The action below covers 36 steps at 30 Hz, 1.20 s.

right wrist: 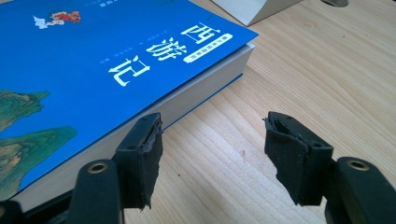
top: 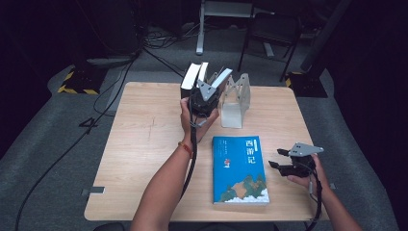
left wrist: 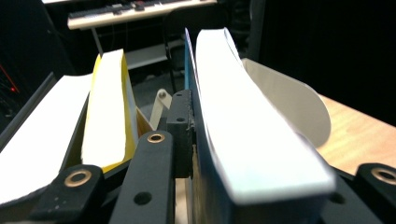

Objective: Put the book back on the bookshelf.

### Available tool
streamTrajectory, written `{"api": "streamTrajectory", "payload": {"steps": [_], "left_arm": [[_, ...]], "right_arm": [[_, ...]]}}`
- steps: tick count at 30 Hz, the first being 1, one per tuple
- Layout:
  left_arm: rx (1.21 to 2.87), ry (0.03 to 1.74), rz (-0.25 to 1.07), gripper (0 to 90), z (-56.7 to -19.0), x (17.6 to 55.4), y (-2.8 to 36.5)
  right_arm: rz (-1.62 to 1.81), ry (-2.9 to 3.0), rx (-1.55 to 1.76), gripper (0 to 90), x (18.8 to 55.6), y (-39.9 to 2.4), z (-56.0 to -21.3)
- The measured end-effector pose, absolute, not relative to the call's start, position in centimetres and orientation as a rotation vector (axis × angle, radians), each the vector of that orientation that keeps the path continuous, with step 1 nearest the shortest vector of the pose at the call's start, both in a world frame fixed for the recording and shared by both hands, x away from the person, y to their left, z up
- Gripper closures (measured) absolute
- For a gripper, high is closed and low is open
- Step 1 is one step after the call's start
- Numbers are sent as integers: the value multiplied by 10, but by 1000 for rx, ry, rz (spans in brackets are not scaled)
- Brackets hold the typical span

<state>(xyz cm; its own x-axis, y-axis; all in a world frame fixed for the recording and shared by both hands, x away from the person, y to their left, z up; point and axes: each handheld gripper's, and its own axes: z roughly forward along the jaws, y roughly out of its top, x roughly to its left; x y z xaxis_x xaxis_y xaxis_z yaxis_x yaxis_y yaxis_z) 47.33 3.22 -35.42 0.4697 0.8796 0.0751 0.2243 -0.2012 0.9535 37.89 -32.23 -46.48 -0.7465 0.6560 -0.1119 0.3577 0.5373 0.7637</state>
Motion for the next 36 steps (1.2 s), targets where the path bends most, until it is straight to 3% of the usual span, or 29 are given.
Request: {"api": "streamTrajectory", "payload": {"steps": [7,17,22,36], "left_arm": [[1727,948,789,692,-350,469,43],[1880,975,828,586,-334,483,28],[1929,977,815,714,-330,486,24],[1826,1057,749,725,-323,506,21]], "right_arm": [[1052,2391,834,378,379,-321,-465],[1047,2361,846,383,378,-323,-463],[1079,2358,859,386,378,-325,-461],[1124,2366,870,391,378,-326,-459]]}}
